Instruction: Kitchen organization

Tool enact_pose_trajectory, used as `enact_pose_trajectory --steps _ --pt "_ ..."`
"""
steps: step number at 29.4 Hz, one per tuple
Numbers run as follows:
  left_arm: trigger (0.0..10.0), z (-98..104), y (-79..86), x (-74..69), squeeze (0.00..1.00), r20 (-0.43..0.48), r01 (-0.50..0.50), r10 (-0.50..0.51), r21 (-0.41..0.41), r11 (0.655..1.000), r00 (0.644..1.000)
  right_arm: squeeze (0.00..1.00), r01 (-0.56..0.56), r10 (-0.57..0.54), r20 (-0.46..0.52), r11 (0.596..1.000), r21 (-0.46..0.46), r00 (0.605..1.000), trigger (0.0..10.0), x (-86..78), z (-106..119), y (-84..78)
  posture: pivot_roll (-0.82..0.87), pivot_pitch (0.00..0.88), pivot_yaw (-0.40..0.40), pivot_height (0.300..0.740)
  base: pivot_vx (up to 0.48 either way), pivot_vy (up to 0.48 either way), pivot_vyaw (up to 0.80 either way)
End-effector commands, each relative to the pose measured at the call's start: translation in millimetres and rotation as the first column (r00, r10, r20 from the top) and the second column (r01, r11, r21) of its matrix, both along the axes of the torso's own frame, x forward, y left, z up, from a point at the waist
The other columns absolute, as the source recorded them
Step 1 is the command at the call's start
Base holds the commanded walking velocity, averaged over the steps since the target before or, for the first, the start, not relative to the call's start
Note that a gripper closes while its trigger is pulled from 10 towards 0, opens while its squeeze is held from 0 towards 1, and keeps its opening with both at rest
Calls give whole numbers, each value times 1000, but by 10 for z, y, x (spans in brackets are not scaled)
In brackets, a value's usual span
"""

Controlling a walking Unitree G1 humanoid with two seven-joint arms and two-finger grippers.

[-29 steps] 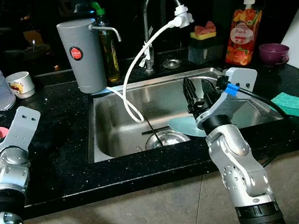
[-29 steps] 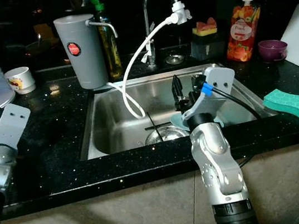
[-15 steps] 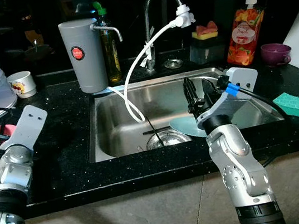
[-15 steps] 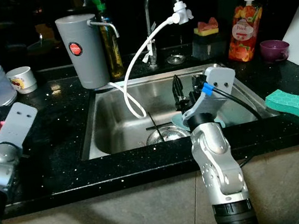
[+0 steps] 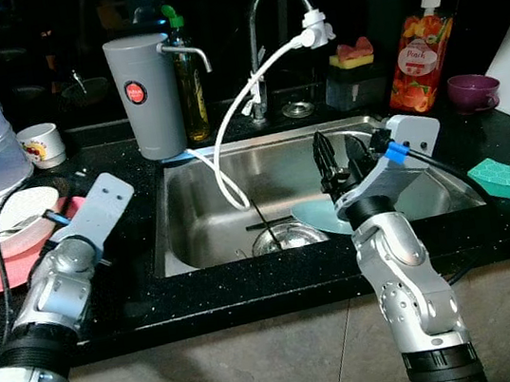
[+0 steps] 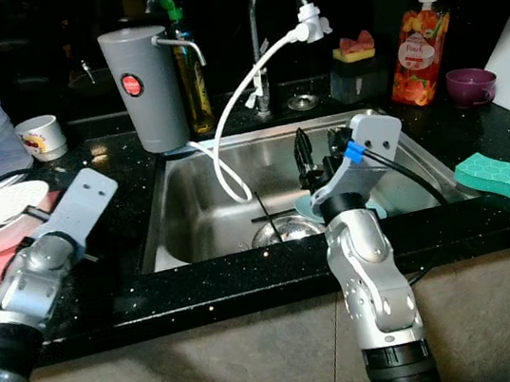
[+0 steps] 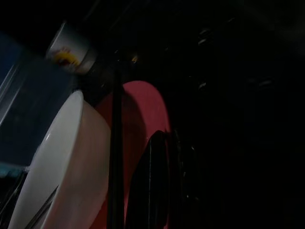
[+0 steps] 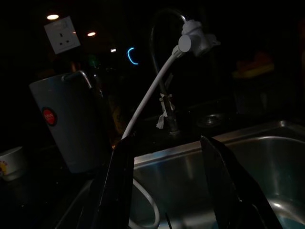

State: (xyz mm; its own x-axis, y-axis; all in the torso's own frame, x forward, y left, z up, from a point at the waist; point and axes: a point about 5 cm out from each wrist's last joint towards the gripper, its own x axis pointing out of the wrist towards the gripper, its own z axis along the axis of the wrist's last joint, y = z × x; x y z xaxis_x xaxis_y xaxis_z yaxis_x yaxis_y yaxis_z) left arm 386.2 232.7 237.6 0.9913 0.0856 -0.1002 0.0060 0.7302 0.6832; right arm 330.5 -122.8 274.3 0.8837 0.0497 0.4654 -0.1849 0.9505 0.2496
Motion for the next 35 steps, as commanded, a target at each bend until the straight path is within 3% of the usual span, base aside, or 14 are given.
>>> enact_pose_trajectory --steps 1,5,13,28,35 --pt "10000 -263 -103 -22 0 -103 55 -57 -22 998 993 0 -6 6 13 1000 -1 1000 10000 -10 48 27 60 111 3 740 0 0 0" --pt "10000 -195 -296 -61 0 -91 218 -221 -43 975 971 0 -21 21 15 1000 1 1000 10000 -21 52 73 61 110 3 740 0 0 0" --pt "10000 -95 -377 -144 0 -78 341 -344 -49 939 936 0 -38 38 12 999 1 999 10000 -32 41 119 63 108 1 740 0 0 0" --pt "10000 -141 -533 -237 0 -103 465 -467 -49 884 878 0 -34 34 17 999 -1 999 10000 -22 49 107 59 100 2 740 0 0 0" --pt "10000 -142 -529 -236 0 -107 465 -467 -42 884 878 0 -31 31 18 1000 0 999 10000 -20 53 102 58 99 4 740 0 0 0"
